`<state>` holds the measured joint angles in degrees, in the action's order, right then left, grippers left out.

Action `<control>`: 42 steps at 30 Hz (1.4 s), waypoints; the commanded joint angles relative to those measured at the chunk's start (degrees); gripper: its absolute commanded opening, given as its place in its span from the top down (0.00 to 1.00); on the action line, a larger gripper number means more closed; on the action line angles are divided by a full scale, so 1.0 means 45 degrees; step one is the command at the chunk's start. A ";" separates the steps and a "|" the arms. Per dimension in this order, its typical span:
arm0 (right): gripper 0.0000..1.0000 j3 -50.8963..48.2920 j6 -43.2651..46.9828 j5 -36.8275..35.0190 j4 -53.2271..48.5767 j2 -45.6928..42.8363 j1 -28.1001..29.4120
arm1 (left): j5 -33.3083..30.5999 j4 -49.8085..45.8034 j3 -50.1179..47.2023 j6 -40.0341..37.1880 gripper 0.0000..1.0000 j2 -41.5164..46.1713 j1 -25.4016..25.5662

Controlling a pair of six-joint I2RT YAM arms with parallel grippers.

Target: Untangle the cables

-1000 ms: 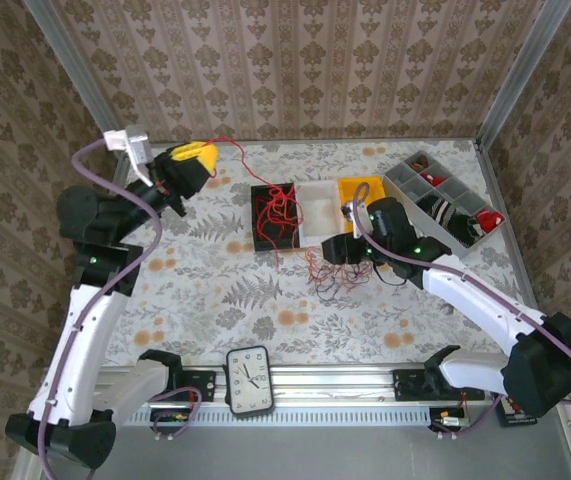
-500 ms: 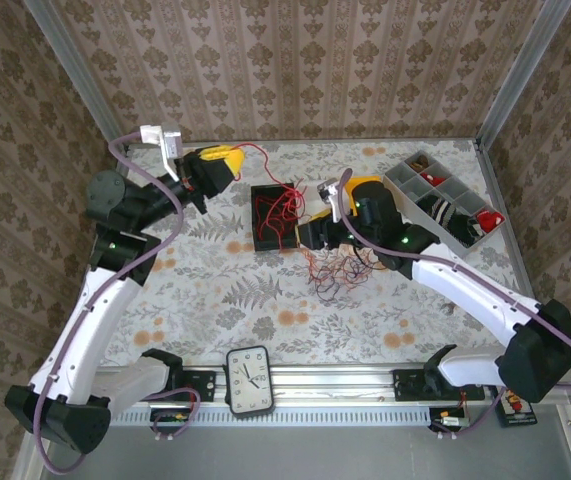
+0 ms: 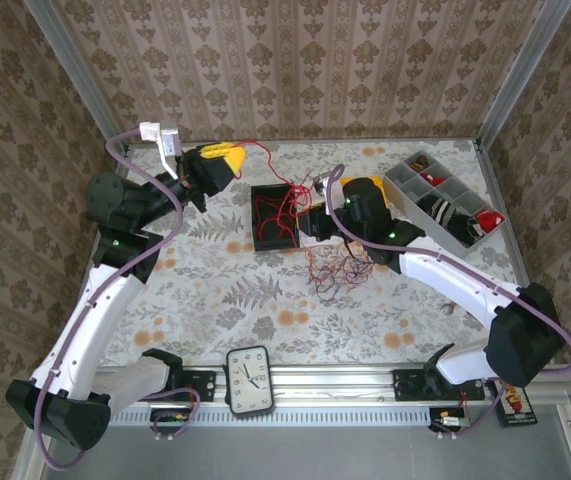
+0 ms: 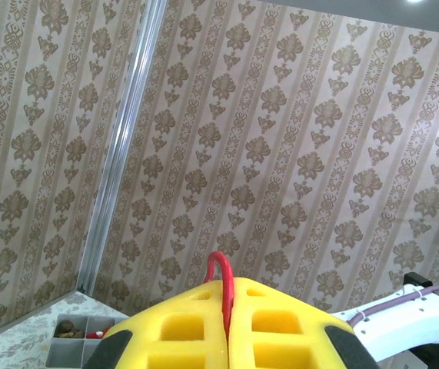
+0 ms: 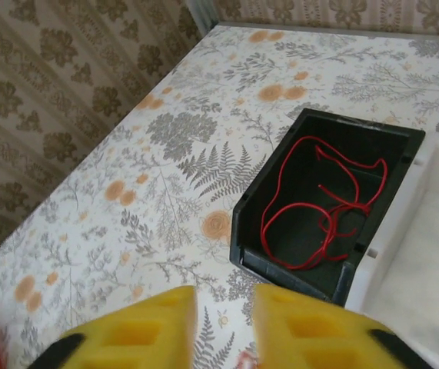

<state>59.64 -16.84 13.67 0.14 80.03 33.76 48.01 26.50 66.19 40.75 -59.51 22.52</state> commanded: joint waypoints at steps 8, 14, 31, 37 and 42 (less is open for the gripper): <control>1.00 -0.2007 -0.1313 -0.2326 0.0023 -0.1314 -0.0669 | -0.0896 -0.0292 0.0052 -0.1204 1.00 0.0821 0.0032; 1.00 -0.4005 -0.3542 -0.3697 -0.2152 -0.2839 -0.2520 | -0.1784 -0.0520 -0.0219 -0.1679 1.00 0.1134 -0.0340; 0.52 -0.5830 -0.5305 -0.2519 -0.4085 -0.4172 -0.5731 | -0.1043 0.0267 -0.0356 -0.0472 1.00 -0.0002 -0.0597; 0.54 -0.4465 -0.1935 -0.0693 -0.3453 -0.4736 -0.3920 | -0.1291 -0.0071 -0.0491 -0.0510 1.00 -0.0549 -0.0289; 0.53 -0.2494 0.0012 0.0395 -0.3516 -0.4188 -0.1563 | -0.1355 0.0012 -0.0570 -0.0275 1.00 -0.0949 -0.0094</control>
<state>43.46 -25.15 10.07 -16.69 60.27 22.98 42.11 24.86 64.25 37.95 -63.31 21.41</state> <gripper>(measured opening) 0.470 0.052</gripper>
